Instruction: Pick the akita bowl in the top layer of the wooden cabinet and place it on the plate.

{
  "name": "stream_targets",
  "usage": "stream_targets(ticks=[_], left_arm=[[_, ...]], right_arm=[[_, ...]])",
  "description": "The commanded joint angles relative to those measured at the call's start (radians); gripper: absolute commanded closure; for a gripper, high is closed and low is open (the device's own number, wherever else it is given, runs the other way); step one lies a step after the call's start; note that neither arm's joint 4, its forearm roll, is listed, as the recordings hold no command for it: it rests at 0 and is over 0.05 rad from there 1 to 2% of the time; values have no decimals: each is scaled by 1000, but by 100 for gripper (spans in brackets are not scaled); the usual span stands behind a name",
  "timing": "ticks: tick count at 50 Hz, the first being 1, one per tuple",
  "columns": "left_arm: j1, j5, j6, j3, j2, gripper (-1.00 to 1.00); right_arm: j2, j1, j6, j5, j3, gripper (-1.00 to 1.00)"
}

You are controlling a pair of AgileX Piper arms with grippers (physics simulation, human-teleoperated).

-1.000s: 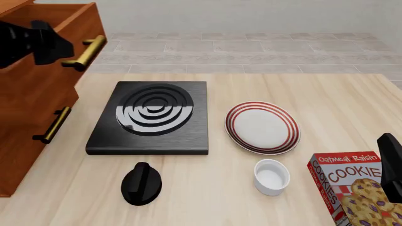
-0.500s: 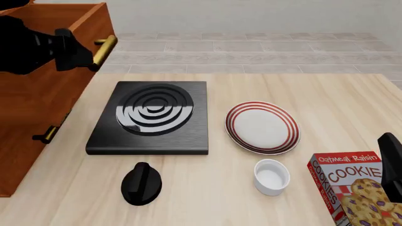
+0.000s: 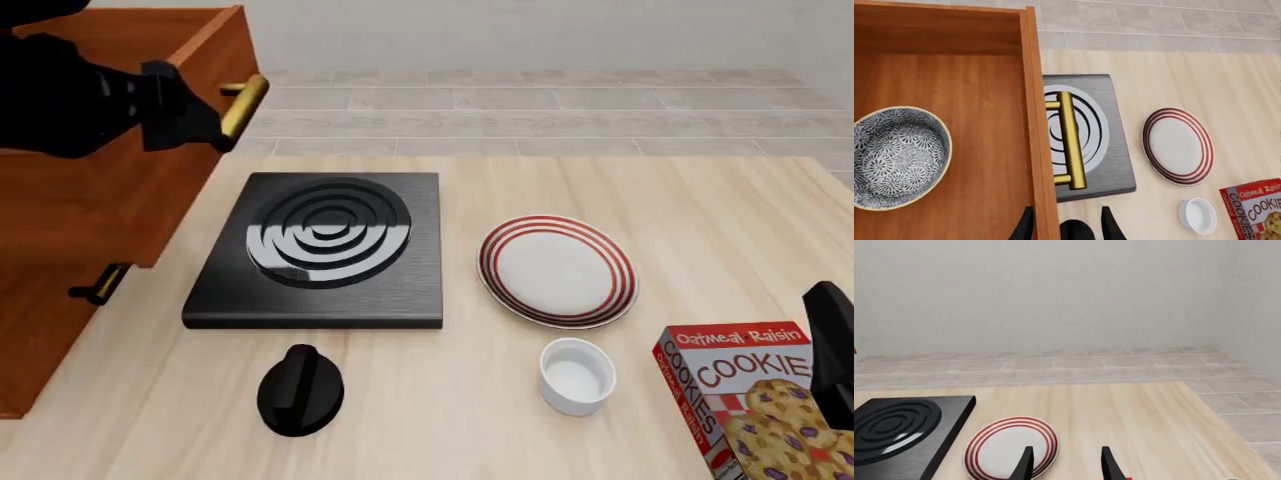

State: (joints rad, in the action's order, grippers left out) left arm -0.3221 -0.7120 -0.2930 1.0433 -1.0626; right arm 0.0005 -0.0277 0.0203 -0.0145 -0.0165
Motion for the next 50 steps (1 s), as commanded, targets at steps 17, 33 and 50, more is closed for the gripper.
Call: stream_targets(ticks=[17,33,50], left_arm=[[-52,-8,18,26,-19,-100],[-81,-10,0,43,-19,-100],[-73,-46,35,123,-24,-100]], right_arm=[[0,-1,3,-1,-1,-100],[0,-2,5,-4,2,-100],[0,1,2,-3,0,-100]])
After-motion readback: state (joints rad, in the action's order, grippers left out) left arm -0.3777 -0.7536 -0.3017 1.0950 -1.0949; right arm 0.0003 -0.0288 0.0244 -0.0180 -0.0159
